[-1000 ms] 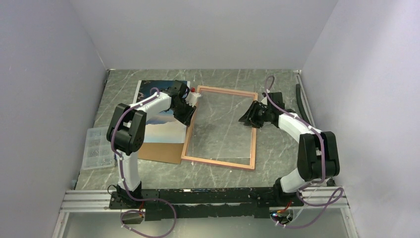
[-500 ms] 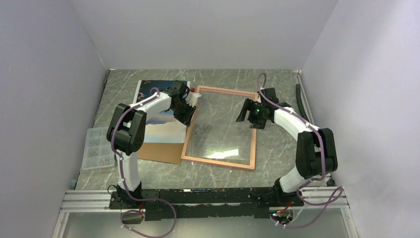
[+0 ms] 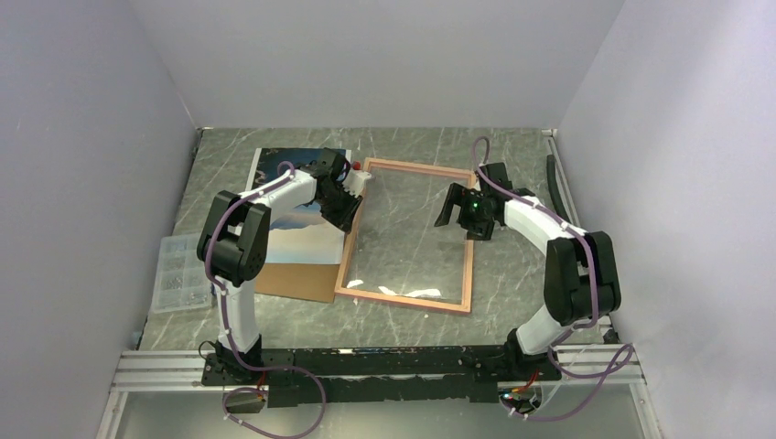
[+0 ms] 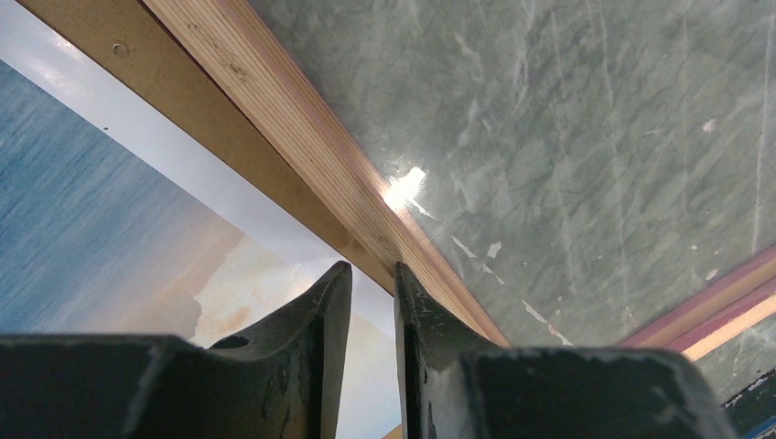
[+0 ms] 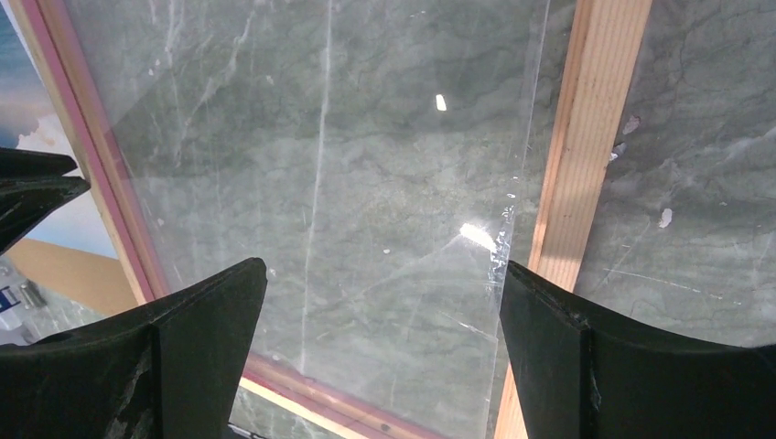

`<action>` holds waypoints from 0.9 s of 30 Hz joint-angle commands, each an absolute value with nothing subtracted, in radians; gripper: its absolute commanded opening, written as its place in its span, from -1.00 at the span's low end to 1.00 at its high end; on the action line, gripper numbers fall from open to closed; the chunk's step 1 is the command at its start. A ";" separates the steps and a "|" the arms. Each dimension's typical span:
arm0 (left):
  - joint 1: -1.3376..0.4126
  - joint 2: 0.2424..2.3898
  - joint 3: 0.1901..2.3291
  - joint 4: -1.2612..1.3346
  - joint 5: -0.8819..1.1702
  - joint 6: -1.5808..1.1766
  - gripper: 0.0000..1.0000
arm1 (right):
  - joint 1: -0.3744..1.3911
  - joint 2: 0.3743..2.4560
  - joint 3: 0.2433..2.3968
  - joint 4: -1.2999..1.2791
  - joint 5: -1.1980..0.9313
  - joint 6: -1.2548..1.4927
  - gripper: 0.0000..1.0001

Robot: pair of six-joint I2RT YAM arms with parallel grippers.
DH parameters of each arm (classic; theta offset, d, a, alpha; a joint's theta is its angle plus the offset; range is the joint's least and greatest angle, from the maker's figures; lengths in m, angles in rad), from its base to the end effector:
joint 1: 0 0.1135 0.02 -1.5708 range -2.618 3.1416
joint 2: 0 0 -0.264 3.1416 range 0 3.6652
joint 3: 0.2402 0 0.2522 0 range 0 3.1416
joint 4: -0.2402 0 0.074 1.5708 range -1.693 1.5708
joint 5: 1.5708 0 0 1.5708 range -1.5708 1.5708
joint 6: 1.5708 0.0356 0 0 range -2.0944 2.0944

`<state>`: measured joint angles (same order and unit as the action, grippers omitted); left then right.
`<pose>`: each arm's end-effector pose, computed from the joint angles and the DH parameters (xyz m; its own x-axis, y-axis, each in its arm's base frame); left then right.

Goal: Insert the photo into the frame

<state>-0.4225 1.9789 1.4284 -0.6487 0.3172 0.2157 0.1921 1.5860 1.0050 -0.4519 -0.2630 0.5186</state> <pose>0.3640 -0.1758 0.1783 -0.7246 0.5487 -0.4169 0.6634 0.7193 -0.2062 0.3096 0.0696 0.2001 -0.8883 0.3148 -0.3343 0.1442 0.8824 0.4479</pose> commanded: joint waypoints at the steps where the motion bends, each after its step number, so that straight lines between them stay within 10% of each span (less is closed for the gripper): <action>1: -0.426 1.999 1.407 -0.609 0.293 0.222 -0.42 | 0.198 1.607 1.042 -0.426 -0.272 0.515 0.99; 27: -0.424 1.985 1.415 -0.619 0.300 0.216 -0.43 | 0.220 1.606 1.120 -0.537 -0.035 0.474 0.99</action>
